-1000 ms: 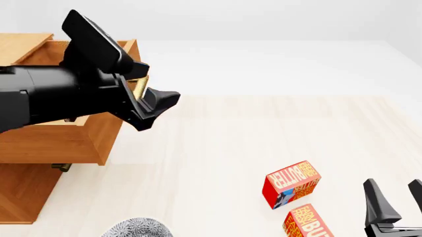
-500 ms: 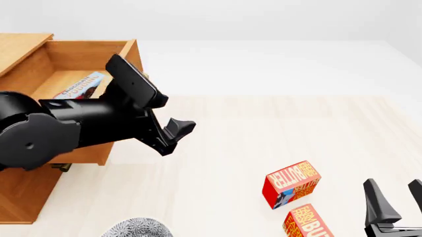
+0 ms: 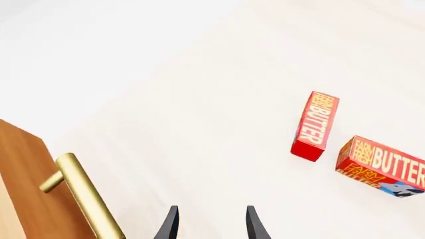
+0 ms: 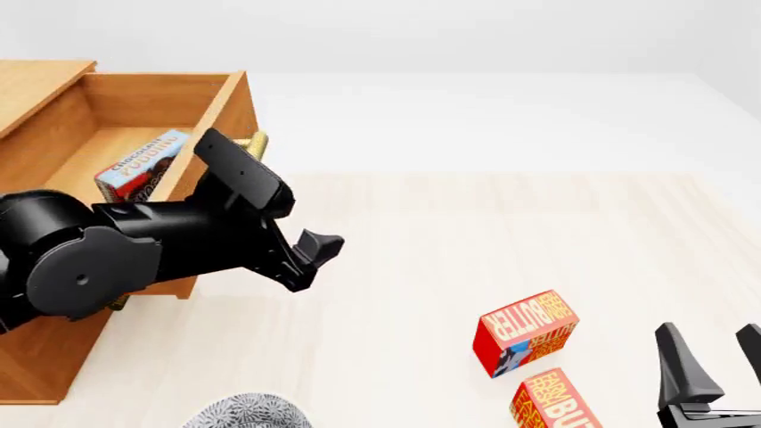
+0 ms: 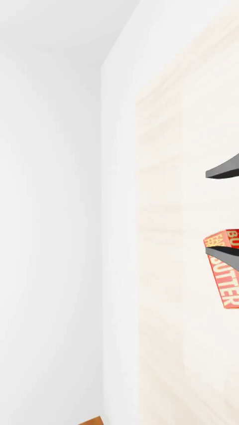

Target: Put the chocolate pudding in the top drawer of the cabinet and close it.

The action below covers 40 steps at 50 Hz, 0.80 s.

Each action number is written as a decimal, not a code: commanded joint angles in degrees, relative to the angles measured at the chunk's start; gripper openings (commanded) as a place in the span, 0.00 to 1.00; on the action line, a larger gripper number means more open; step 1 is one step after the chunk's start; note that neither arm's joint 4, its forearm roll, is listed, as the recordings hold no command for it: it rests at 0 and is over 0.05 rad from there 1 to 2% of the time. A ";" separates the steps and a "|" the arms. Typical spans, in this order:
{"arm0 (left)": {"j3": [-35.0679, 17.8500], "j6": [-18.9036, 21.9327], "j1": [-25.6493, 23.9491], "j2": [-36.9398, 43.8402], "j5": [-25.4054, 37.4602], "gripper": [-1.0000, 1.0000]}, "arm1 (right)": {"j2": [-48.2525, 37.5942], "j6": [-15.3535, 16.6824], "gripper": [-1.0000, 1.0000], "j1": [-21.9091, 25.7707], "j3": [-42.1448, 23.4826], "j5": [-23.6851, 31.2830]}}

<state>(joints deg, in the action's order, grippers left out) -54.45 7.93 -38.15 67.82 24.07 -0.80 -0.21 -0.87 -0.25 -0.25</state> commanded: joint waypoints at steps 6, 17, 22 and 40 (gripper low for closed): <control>2.80 -2.55 2.81 -0.97 -0.55 1.00 | 0.02 0.01 1.00 0.00 0.00 0.01; 3.73 -5.65 6.12 -1.13 -0.42 1.00 | 0.03 0.02 1.00 0.00 0.00 0.01; 4.80 -6.31 8.61 -2.61 -0.56 1.00 | 0.00 0.01 1.00 0.00 0.00 0.00; 8.23 -6.59 14.65 -4.67 -1.88 1.00 | 0.00 0.03 1.00 0.01 0.00 0.00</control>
<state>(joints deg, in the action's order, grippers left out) -47.84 1.79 -26.28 64.21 22.65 -0.80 -0.20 -0.87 -0.25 -0.24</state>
